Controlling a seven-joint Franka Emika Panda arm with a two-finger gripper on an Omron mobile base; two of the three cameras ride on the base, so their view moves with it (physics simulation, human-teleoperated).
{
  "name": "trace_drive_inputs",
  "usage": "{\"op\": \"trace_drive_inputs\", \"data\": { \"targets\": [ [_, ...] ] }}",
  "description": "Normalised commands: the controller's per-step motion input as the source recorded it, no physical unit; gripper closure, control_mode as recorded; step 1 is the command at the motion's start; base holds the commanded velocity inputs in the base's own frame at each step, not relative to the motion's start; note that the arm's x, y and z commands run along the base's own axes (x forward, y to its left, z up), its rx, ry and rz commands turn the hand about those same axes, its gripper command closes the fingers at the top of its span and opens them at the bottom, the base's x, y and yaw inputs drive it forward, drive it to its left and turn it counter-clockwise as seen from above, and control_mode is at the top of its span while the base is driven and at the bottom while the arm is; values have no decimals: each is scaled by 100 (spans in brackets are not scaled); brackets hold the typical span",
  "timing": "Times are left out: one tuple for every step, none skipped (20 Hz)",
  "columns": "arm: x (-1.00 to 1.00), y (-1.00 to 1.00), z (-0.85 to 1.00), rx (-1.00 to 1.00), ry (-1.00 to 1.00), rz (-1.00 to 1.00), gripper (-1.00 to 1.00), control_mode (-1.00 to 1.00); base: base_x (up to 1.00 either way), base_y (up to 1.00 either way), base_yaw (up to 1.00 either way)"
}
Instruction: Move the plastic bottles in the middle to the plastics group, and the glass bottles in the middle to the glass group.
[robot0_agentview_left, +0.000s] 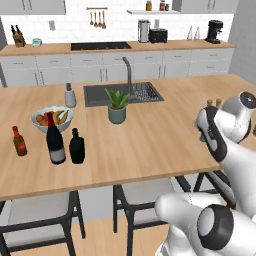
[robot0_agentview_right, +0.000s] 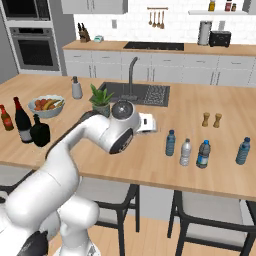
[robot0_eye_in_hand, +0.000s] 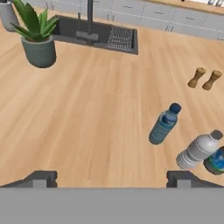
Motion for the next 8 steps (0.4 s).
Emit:
{"op": "trace_drive_inputs", "data": {
  "targets": [
    [-91, 82, 71, 0, -10, 18, -100, -100, 0, 0, 0],
    [-89, 79, 66, 0, -13, 18, -100, -100, 0, 0, 0],
    [-84, 79, 49, 0, -17, 20, -100, -100, 0, 0, 0],
    [-87, 81, 54, -1, -9, 19, -100, -100, 0, 0, 0],
    [-89, 79, 59, 0, -7, 19, -100, -100, 0, 0, 0],
    [-90, 79, 57, 0, -7, 20, -100, -100, 0, 0, 0],
    [-96, 76, 52, 0, -8, 20, -100, -100, 0, 0, 0],
    [-100, 67, 35, 0, -9, 19, -100, -100, 0, 0, 0]
  ]
}}
